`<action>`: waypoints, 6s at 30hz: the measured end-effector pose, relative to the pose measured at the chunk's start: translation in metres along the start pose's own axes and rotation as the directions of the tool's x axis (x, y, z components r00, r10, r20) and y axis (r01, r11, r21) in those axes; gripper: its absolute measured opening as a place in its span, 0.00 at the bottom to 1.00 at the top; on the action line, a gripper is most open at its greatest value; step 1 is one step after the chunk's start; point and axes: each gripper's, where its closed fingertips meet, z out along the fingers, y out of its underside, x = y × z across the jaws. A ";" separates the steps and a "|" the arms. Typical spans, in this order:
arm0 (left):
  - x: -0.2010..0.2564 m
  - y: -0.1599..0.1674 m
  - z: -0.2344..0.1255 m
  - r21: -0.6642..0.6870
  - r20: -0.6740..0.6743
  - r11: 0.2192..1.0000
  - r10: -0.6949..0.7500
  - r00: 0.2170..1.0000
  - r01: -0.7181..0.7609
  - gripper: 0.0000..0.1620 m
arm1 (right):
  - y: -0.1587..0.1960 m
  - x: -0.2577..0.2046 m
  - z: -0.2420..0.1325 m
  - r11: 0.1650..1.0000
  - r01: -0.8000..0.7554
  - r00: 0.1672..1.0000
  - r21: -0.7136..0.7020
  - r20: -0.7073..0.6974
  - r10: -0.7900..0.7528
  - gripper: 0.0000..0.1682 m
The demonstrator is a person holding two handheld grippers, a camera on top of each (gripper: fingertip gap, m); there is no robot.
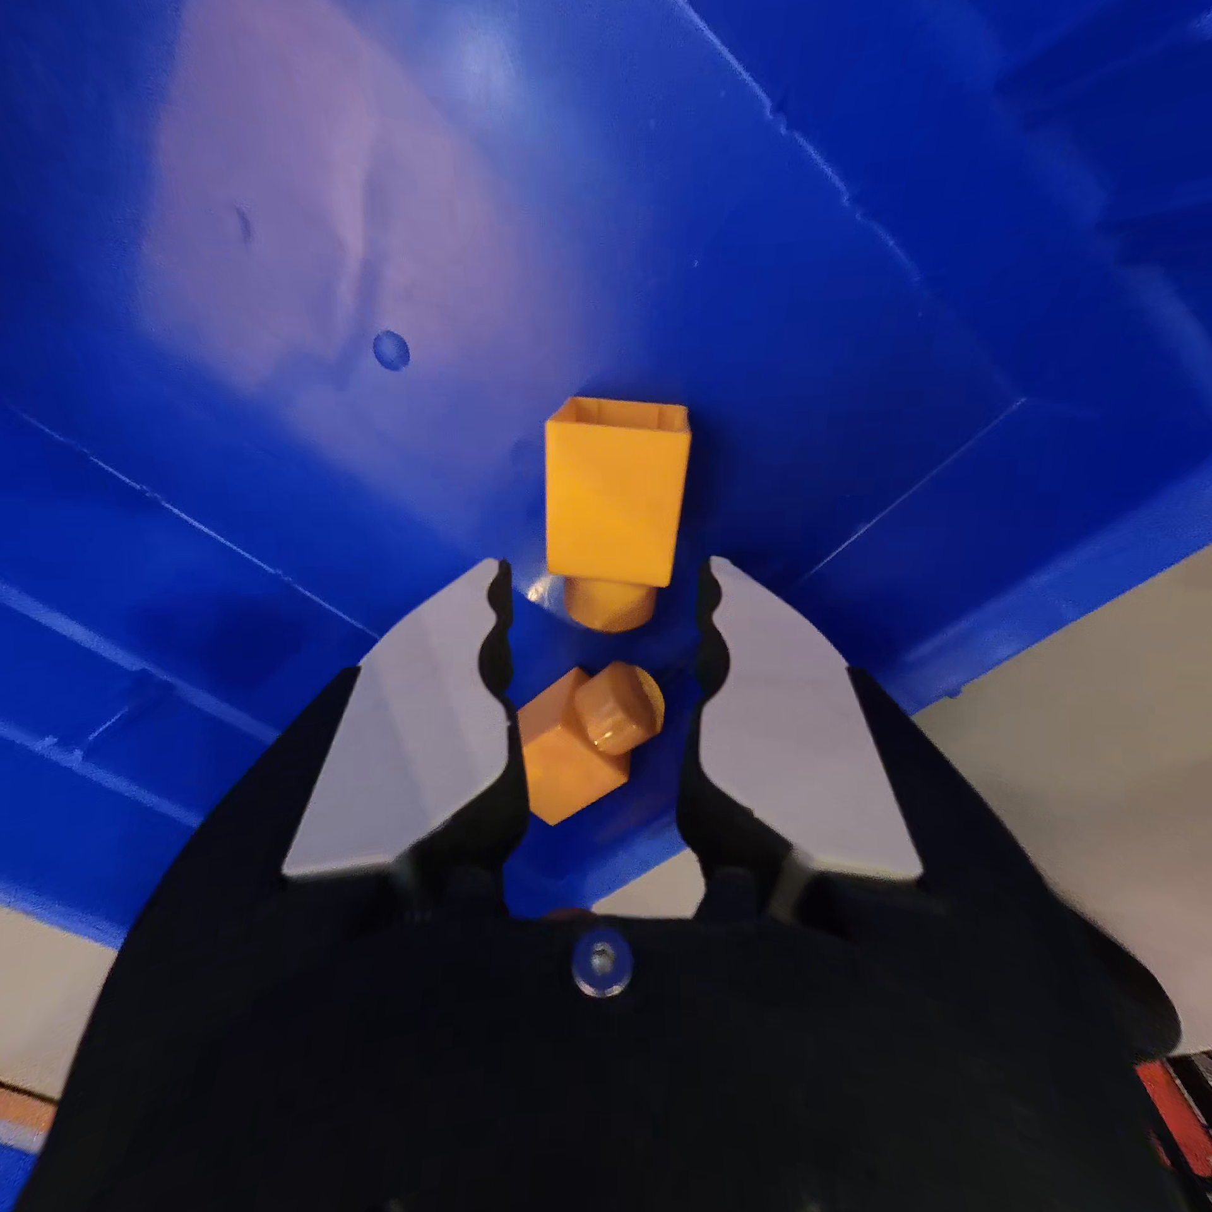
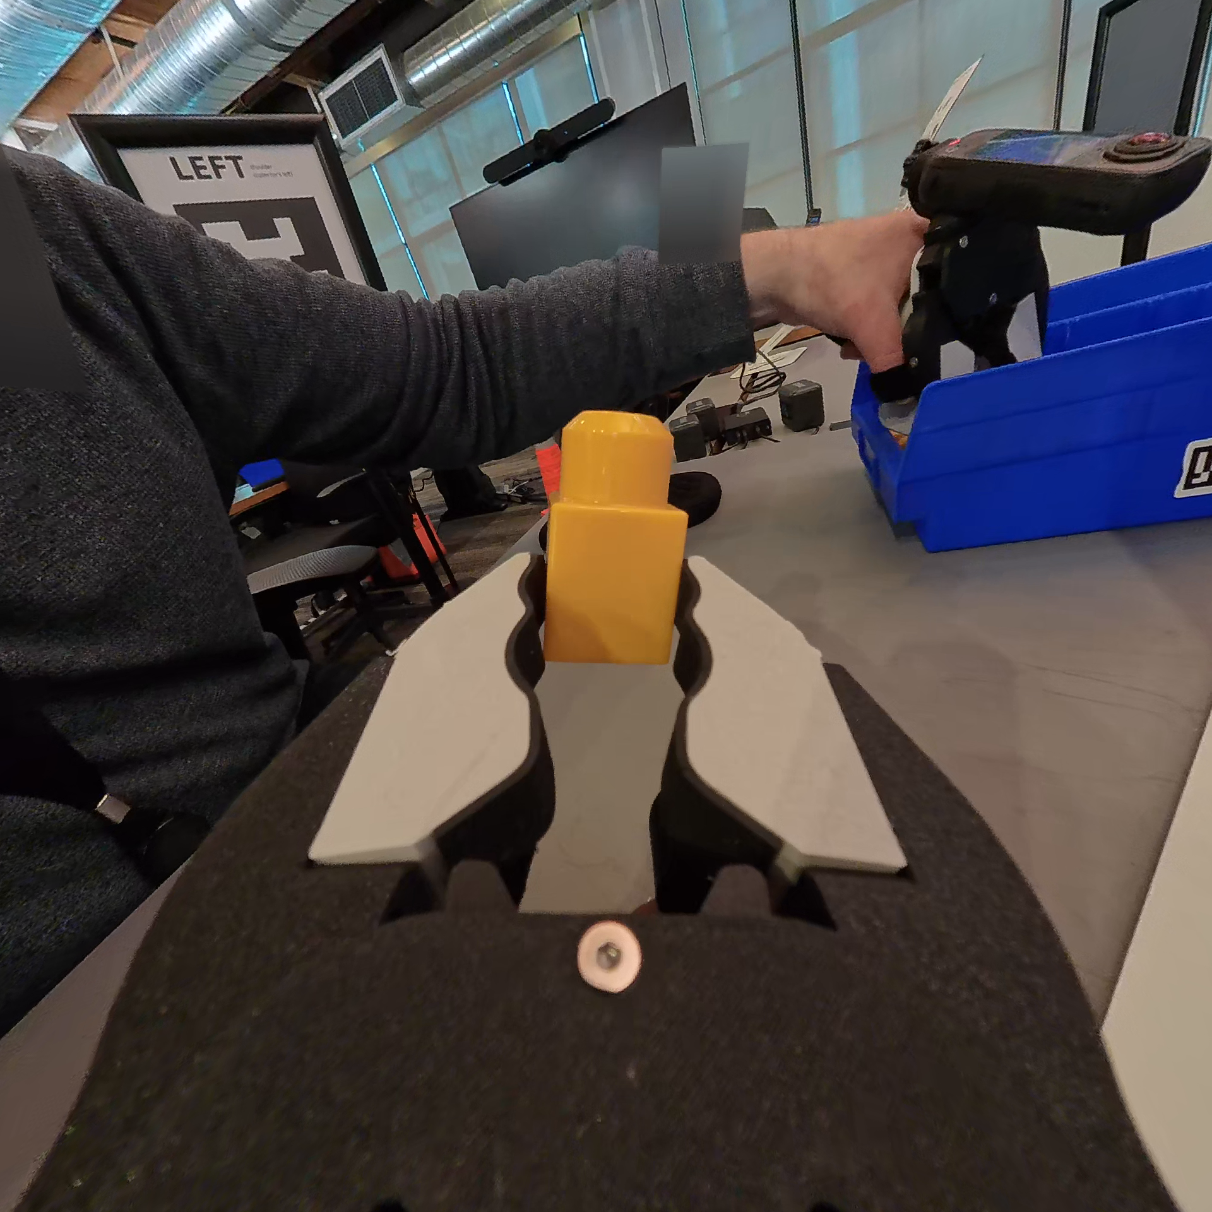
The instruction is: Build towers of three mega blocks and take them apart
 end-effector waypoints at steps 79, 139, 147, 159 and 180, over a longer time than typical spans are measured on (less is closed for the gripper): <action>-0.036 0.046 -0.009 -0.276 -0.020 0.935 0.226 0.974 -0.222 0.36 | -0.003 0.002 -0.006 1.000 0.002 1.000 0.018 0.000 -0.002 0.22; 0.262 -0.174 -0.188 0.867 -0.496 0.264 0.377 0.782 0.423 0.21 | -0.011 0.031 -0.016 0.997 0.029 0.974 0.077 -0.227 -0.011 0.22; 0.265 -0.170 -0.185 0.854 -0.518 0.288 0.401 0.755 0.433 0.21 | -0.010 0.029 -0.014 0.997 0.043 0.975 0.057 -0.221 -0.029 0.22; 0.267 -0.168 -0.181 0.850 -0.525 0.302 0.412 0.745 0.432 0.22 | -0.008 0.028 -0.013 0.998 0.044 0.975 0.042 -0.218 -0.034 0.22; 0.271 -0.170 -0.179 0.874 -0.477 0.311 0.406 0.780 0.372 0.21 | -0.010 0.027 -0.014 0.997 0.043 0.978 0.061 -0.208 -0.030 0.22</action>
